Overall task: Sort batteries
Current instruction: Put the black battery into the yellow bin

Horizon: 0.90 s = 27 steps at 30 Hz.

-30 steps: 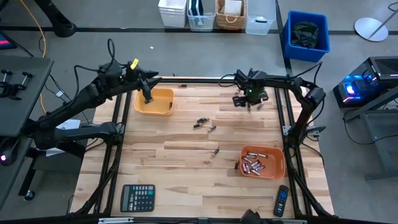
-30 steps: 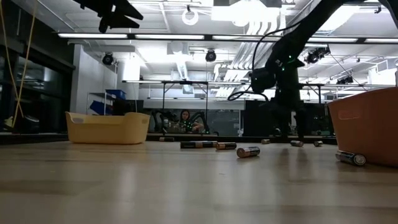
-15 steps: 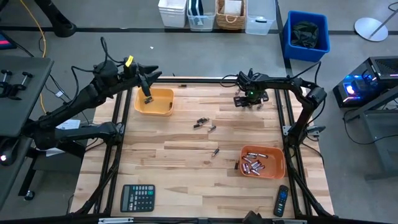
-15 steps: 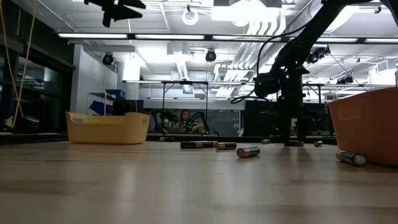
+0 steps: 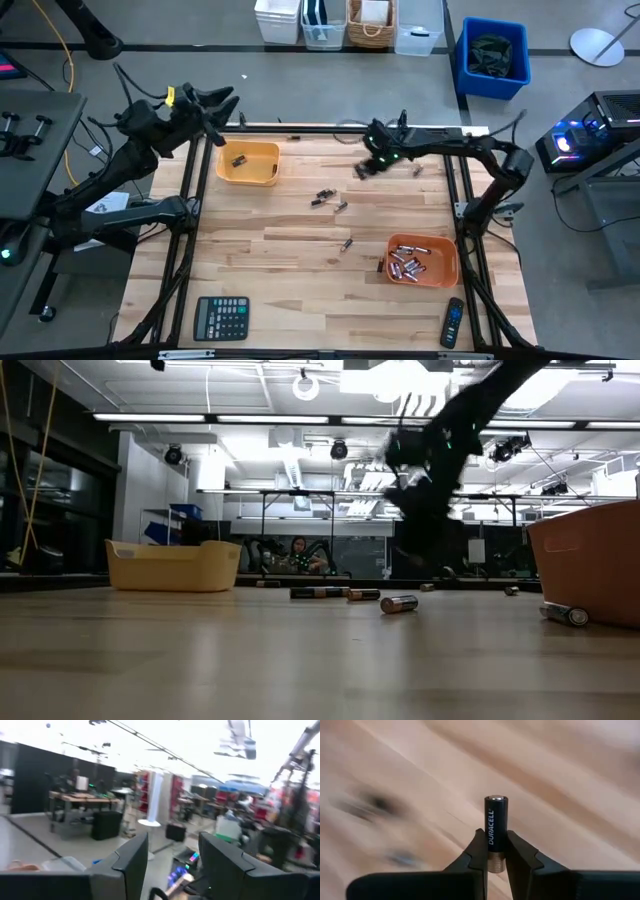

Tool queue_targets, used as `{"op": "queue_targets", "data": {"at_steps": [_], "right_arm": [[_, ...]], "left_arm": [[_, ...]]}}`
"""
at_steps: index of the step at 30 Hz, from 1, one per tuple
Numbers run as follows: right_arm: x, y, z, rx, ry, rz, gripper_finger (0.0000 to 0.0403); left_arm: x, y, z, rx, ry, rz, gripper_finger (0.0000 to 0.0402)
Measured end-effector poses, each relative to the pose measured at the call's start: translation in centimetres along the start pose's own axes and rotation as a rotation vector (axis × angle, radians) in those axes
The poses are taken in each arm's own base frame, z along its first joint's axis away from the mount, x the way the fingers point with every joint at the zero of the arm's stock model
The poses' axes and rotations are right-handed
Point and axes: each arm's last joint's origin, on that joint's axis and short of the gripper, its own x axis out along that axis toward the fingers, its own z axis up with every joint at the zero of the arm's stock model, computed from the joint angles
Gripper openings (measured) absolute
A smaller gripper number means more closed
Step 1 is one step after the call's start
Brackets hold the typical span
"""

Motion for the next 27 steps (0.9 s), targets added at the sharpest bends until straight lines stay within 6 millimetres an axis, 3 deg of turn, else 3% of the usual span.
{"op": "queue_targets", "data": {"at_steps": [7, 13, 21, 27], "right_arm": [[-0.6, 10.4, 3.2, -0.043, -0.384, 0.446, 0.0033], [1.2, 16.3, 7.1, -0.064, -0.489, 0.545, 0.0033], [5.3, 19.8, 11.5, -0.07, -0.463, 0.565, 0.0033], [7.5, 20.7, 13.1, -0.012, -0.423, 0.538, 0.0128]], "left_arm": [[0.1, 0.2, 0.2, -0.055, -0.039, 0.084, 0.0166], [0.4, 0.2, 0.3, -0.08, -0.055, 0.082, 0.0166], [0.4, 0.2, 0.4, -0.08, -0.066, 0.072, 0.0166], [0.4, 0.2, 0.4, -0.079, -0.066, 0.071, 0.0166]]}}
